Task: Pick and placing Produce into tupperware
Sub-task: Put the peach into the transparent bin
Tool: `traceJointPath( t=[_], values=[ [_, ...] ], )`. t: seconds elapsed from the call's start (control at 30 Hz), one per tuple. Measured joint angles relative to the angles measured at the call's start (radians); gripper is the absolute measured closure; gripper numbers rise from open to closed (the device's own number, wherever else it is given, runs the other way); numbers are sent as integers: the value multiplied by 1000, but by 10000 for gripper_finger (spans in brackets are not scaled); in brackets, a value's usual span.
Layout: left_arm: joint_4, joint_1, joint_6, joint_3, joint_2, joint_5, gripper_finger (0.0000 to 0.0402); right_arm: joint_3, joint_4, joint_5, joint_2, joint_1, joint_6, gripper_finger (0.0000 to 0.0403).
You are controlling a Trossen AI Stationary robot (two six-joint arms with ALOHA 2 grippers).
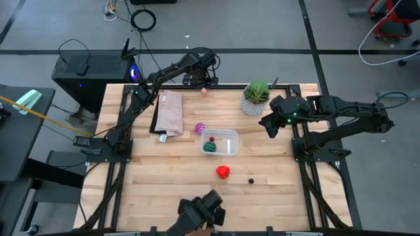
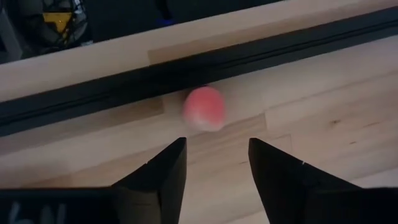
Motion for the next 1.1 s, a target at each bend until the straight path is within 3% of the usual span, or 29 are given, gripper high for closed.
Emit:
traceJointPath(
  t=[0.3,0.47,1.1],
  values=[
    [44,-3,30,0,10,-1,148,0,-1,-7,0,0,0,274],
    [46,2,-46,0,11,-8,123,0,-1,-7,0,0,0,274],
    [96,13,-52,0,58,-7,168,0,-3,-8,0,0,7,274]
  ],
)
